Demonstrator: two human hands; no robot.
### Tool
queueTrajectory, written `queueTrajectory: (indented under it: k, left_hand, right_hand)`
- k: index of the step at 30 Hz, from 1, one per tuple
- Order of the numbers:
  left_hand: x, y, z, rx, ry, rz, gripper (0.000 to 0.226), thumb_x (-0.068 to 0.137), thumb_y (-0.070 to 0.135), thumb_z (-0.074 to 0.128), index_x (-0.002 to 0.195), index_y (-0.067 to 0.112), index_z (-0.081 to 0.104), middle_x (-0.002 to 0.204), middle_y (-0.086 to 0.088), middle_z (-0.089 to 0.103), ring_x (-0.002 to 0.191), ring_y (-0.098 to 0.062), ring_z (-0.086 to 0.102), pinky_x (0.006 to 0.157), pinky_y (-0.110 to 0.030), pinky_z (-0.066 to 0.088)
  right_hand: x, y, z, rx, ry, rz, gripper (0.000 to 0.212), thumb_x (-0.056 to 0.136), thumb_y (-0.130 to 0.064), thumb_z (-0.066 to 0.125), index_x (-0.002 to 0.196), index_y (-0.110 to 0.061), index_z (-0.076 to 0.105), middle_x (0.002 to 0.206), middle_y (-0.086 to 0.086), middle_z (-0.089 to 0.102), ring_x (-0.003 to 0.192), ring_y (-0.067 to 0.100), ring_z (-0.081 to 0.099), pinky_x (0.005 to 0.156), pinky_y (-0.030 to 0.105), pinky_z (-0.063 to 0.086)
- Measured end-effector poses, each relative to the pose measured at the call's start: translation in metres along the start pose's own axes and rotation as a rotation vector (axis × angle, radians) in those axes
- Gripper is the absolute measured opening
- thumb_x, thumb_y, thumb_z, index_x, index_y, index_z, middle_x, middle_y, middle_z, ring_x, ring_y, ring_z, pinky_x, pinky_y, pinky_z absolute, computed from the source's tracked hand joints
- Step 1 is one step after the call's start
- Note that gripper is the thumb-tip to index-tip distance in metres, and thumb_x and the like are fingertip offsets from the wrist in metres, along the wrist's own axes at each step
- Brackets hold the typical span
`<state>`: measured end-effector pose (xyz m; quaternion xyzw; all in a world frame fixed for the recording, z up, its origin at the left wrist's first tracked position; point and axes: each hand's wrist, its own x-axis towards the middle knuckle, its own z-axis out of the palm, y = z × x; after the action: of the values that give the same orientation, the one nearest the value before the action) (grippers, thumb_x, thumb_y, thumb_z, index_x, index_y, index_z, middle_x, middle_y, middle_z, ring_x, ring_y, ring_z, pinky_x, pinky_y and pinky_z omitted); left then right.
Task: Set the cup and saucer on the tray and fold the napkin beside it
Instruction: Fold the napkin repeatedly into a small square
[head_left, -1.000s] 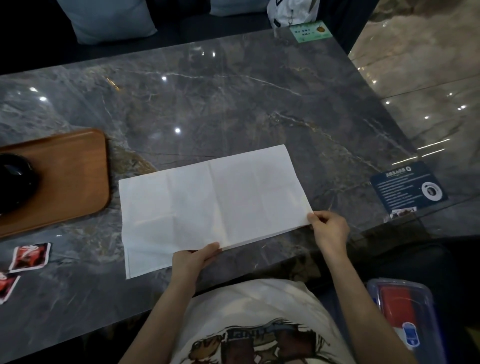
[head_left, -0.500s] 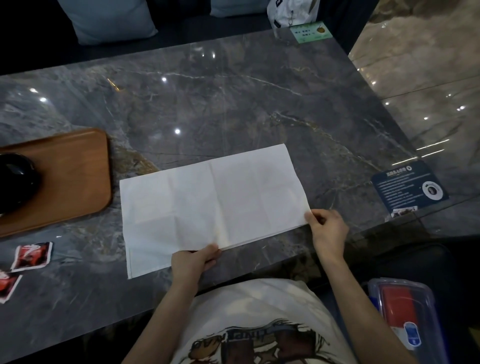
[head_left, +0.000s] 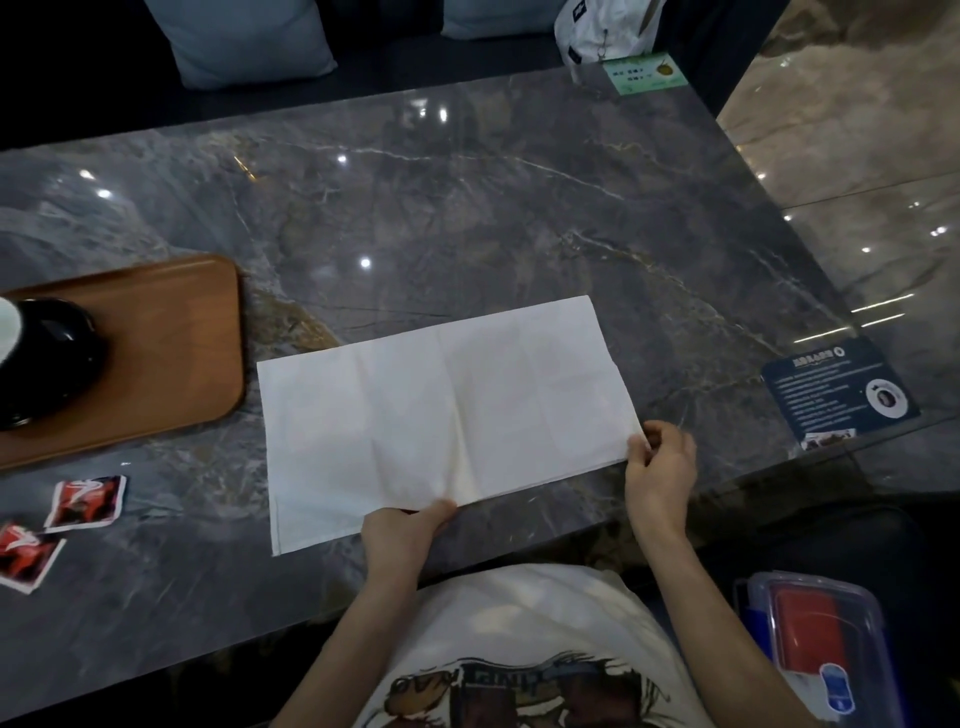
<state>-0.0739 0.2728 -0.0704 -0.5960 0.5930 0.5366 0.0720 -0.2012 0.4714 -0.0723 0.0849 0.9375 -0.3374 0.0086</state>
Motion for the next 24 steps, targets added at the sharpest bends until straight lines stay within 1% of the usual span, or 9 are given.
queueTrajectory:
  k: [2,4,7,10,13,16,18,22,24]
  left_hand:
    - [-0.001,-0.001,0.000,0.021,0.003,0.023,0.036,0.061,0.026,0.080,0.047,-0.003,0.064,0.051,-0.013,0.060,0.057,-0.027,0.059,0.062,-0.033,0.042]
    - [-0.001,-0.001,-0.001,0.008,0.004,0.025,0.037,0.061,0.025,0.080,0.055,-0.008,0.066,0.056,-0.016,0.062,0.060,-0.027,0.061,0.062,-0.033,0.043]
    - [-0.001,0.000,-0.002,-0.042,-0.012,-0.025,0.034,0.060,0.024,0.081,0.060,-0.007,0.068,0.063,-0.015,0.066,0.063,-0.026,0.061,0.061,-0.031,0.045]
    - [-0.004,0.003,-0.003,-0.148,-0.049,-0.081,0.028,0.062,0.018,0.081,0.070,-0.006,0.069,0.069,-0.013,0.067,0.061,-0.021,0.060,0.046,-0.020,0.045]
    - [-0.007,0.007,-0.007,-0.462,-0.144,-0.185,0.021,0.070,0.006,0.076,0.081,-0.008,0.065,0.066,-0.014,0.070,0.054,-0.018,0.067,0.043,-0.014,0.051]
    - [-0.007,0.007,-0.016,-0.647,-0.222,-0.204,0.014,0.079,0.015,0.069,0.087,0.005,0.063,0.069,-0.007,0.073,0.063,-0.019,0.071,0.053,-0.022,0.058]
    - [-0.004,0.003,-0.022,-0.779,-0.217,-0.196,0.011,0.084,0.019,0.063,0.089,0.009,0.061,0.070,-0.004,0.074,0.065,-0.018,0.072,0.057,-0.027,0.059]
    - [0.005,-0.006,-0.040,-0.981,-0.066,-0.132,0.014,0.090,0.018,0.053,0.102,0.012,0.058,0.092,-0.002,0.068,0.083,-0.019,0.066,0.068,-0.033,0.053]
    - [0.011,-0.008,-0.055,-1.078,0.018,-0.087,0.020,0.092,0.017,0.051,0.111,0.014,0.056,0.093,0.002,0.068,0.083,-0.014,0.064,0.066,-0.034,0.056]
  right_hand:
    - [-0.006,-0.004,0.003,-0.154,0.062,-0.056,0.024,0.086,-0.005,0.058,0.109,0.001,0.055,0.116,0.023,0.052,0.100,0.036,0.051,0.084,0.044,0.044]
    - [-0.009,-0.014,0.007,-0.307,0.098,-0.153,0.025,0.082,-0.004,0.062,0.107,-0.002,0.058,0.114,0.021,0.057,0.101,0.038,0.051,0.081,0.046,0.043]
    - [-0.014,-0.038,0.022,-0.318,-0.109,-0.369,0.023,0.085,-0.007,0.057,0.108,-0.006,0.061,0.117,0.015,0.059,0.109,0.034,0.050,0.092,0.043,0.040]
    - [-0.028,-0.067,0.047,-0.259,-0.357,-0.639,0.028,0.090,-0.010,0.050,0.116,-0.005,0.058,0.125,0.015,0.058,0.118,0.031,0.050,0.100,0.040,0.038]
    - [-0.041,-0.087,0.074,-0.260,-0.458,-0.840,0.037,0.092,-0.015,0.045,0.127,-0.004,0.051,0.136,0.016,0.051,0.128,0.028,0.045,0.108,0.041,0.031]
    - [-0.043,-0.089,0.094,-0.303,-0.544,-0.836,0.049,0.096,-0.026,0.036,0.142,-0.011,0.029,0.153,0.007,0.026,0.142,0.020,0.020,0.116,0.037,0.010]
    - [-0.042,-0.083,0.101,-0.349,-0.553,-0.832,0.053,0.096,-0.030,0.034,0.145,-0.014,0.021,0.156,0.005,0.018,0.144,0.017,0.012,0.116,0.036,0.003]
    - [-0.042,-0.074,0.106,-0.426,-0.525,-0.865,0.056,0.096,-0.035,0.032,0.146,-0.016,0.016,0.157,0.003,0.014,0.144,0.016,0.009,0.115,0.033,-0.004]
    - [-0.041,-0.074,0.108,-0.442,-0.519,-0.865,0.057,0.096,-0.037,0.030,0.146,-0.017,0.014,0.157,0.002,0.013,0.144,0.016,0.007,0.114,0.032,-0.008]
